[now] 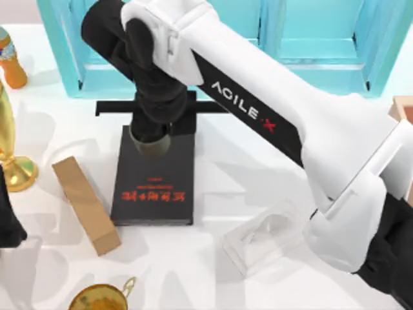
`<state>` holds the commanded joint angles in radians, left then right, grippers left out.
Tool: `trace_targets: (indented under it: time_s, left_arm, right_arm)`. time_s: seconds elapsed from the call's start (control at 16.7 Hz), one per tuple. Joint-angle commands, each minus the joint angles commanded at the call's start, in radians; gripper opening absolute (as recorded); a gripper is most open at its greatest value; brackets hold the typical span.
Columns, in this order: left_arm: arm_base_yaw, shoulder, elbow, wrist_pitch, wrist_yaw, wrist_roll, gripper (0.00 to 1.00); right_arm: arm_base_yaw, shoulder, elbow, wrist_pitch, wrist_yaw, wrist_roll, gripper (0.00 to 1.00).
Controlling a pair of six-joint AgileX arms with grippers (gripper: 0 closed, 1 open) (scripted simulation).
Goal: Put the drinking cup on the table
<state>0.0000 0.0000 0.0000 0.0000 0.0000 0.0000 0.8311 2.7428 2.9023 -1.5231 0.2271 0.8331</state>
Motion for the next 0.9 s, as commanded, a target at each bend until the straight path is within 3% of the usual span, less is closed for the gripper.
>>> trace_targets:
  time_s: [0.42,0.9]
  left_arm:
    - [0.0,0.0,0.0,0.0,0.0,0.0,1.0]
    - [0.0,0.0,0.0,0.0,0.0,0.0,1.0]
  right_arm:
    - [-0.057,-0.088,-0.112,0.02,-0.033,-0.059,0.0]
    - [-0.288,-0.433,-0.661,0.097,-0.16,-0.276,0.0]
